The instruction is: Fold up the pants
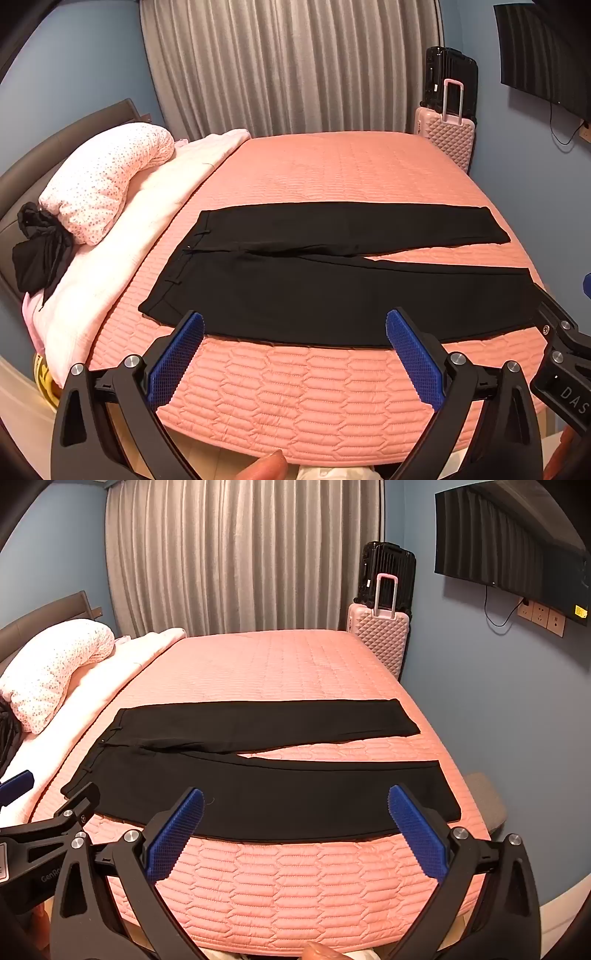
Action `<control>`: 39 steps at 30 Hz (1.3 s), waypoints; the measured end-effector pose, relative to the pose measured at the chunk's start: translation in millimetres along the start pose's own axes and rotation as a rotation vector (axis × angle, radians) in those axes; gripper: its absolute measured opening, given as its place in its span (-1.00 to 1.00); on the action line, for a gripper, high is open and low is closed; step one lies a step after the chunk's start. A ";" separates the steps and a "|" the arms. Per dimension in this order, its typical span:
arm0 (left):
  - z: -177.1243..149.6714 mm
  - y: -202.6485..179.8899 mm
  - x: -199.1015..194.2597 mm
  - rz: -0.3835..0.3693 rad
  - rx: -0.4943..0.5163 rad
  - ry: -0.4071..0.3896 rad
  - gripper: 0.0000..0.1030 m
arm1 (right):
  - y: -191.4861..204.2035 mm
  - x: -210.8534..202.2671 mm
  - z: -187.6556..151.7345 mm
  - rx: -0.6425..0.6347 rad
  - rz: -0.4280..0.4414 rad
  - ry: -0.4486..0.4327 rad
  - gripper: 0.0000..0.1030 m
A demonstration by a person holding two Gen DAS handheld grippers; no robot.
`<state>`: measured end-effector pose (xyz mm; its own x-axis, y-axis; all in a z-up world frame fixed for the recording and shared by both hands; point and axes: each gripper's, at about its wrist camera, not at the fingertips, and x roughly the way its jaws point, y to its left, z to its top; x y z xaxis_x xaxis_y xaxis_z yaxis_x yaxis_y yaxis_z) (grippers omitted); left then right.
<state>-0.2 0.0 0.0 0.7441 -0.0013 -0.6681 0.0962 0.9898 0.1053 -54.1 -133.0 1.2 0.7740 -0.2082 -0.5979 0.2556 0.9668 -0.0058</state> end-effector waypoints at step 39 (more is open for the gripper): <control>-7.5 1.6 4.9 -0.005 0.007 0.017 0.88 | 1.7 0.1 1.2 -0.009 0.000 0.018 0.91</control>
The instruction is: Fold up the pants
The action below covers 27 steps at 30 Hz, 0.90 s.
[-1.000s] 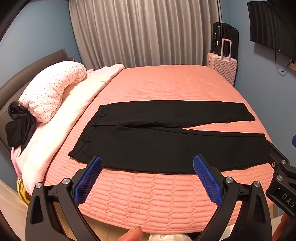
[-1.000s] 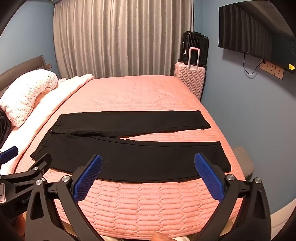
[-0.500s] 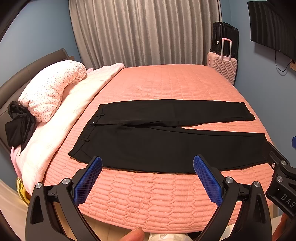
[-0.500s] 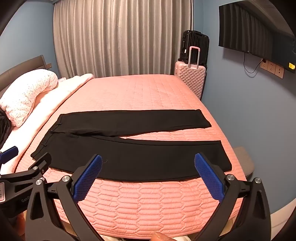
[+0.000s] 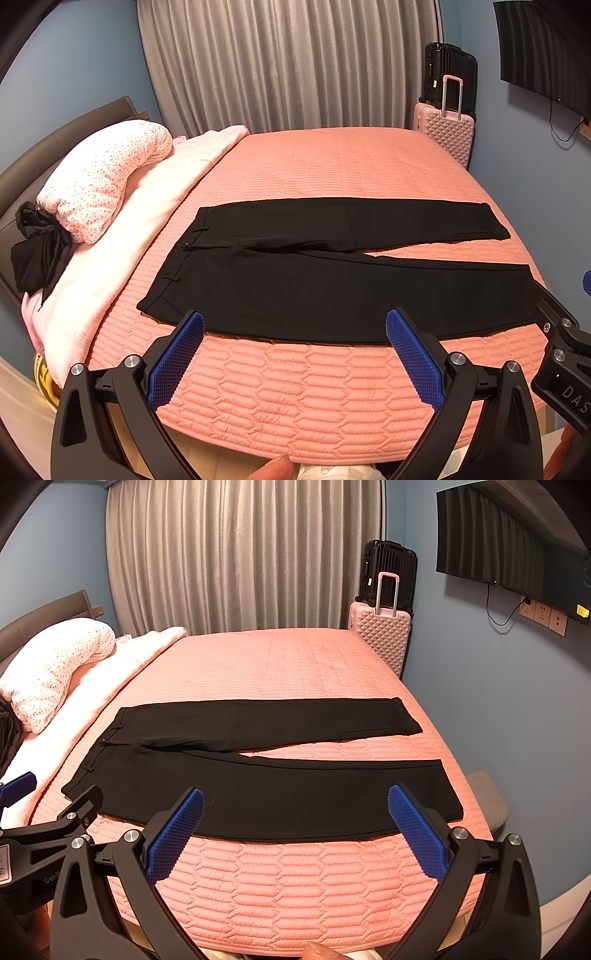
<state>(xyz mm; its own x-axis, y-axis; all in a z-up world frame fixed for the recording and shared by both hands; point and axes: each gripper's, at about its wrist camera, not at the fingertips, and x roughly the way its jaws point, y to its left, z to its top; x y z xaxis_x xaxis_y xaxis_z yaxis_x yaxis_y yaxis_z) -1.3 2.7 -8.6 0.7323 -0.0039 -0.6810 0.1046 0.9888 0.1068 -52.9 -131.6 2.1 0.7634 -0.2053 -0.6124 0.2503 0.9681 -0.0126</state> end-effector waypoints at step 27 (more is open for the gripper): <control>2.0 -5.2 -0.7 0.004 0.007 0.005 0.89 | -1.2 0.0 1.0 0.003 0.005 0.003 0.91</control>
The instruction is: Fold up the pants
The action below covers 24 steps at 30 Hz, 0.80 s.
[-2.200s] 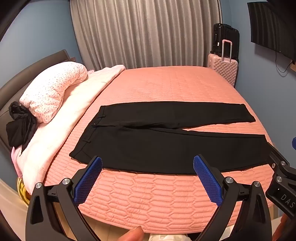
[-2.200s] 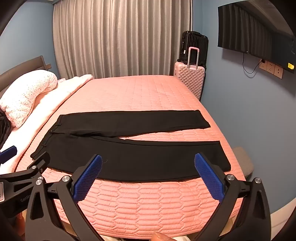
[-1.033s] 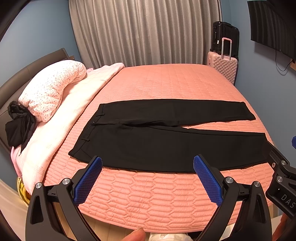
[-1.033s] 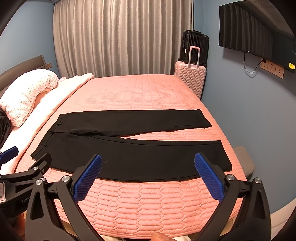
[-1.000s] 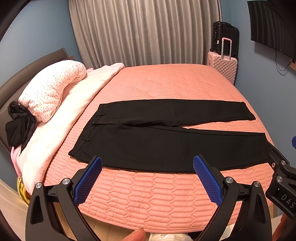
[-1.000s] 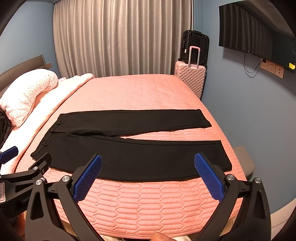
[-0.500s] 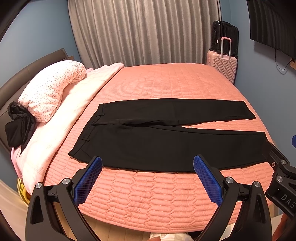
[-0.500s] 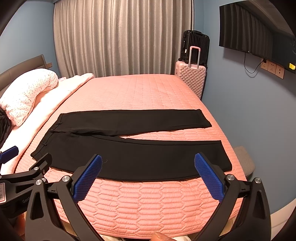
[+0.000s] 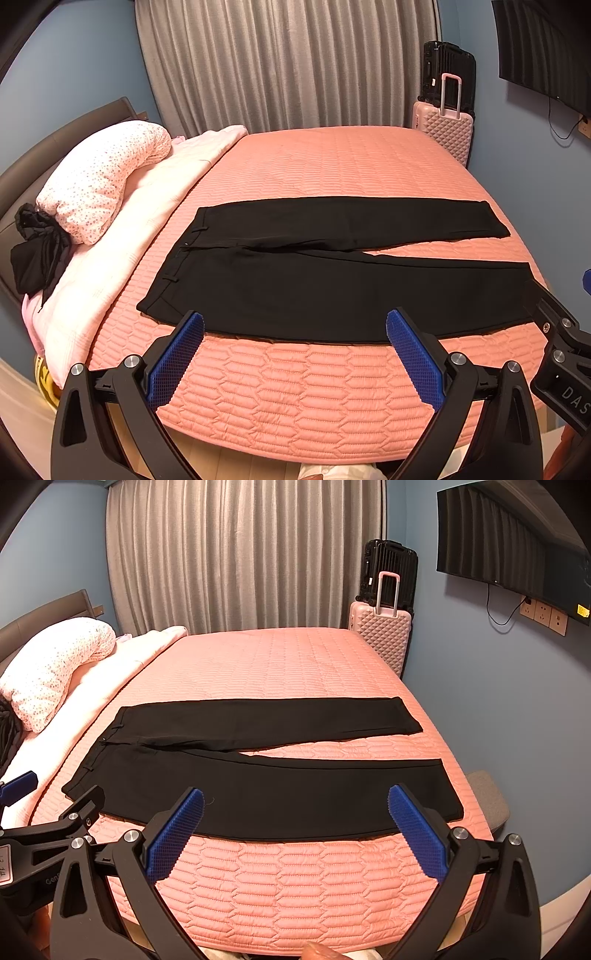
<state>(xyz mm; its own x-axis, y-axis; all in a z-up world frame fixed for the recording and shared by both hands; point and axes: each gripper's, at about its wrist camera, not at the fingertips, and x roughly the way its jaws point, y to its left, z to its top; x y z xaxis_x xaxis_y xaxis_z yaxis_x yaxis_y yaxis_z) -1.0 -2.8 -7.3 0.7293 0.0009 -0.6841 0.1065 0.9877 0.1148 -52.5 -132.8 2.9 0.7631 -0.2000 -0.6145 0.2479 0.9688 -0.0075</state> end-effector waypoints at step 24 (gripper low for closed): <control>1.3 5.2 2.2 -0.006 0.004 0.005 0.89 | -0.6 -0.3 0.1 0.001 0.002 0.001 0.91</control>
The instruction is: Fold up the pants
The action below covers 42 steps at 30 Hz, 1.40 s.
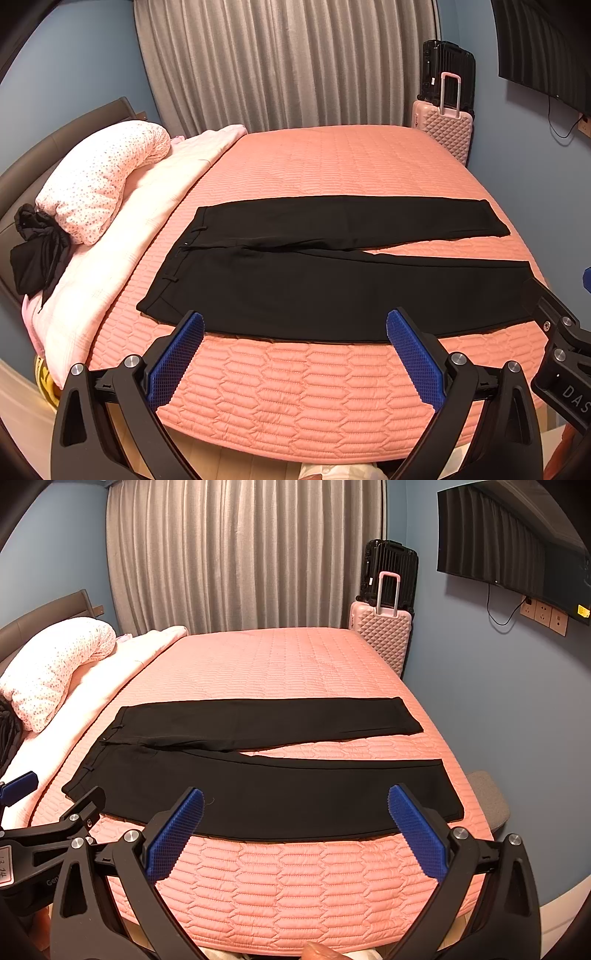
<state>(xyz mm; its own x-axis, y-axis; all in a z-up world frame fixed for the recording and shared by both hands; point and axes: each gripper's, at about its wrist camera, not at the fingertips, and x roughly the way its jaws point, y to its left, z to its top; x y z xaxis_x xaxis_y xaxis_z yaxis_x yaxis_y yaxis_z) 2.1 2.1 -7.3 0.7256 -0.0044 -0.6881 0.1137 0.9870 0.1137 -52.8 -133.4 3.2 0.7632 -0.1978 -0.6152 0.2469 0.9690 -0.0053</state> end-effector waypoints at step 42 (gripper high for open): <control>71.4 -38.0 250.8 -0.064 -0.088 0.019 0.90 | -229.0 479.3 114.2 -0.153 0.094 0.271 0.91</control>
<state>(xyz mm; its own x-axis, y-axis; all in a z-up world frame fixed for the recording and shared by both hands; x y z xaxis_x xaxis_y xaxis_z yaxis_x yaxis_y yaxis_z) 228.1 -48.0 -133.0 0.7054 -0.0652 -0.7058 0.0987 0.9951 0.0066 324.6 -466.9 -200.4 0.5866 -0.0794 -0.8060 0.0747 0.9962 -0.0438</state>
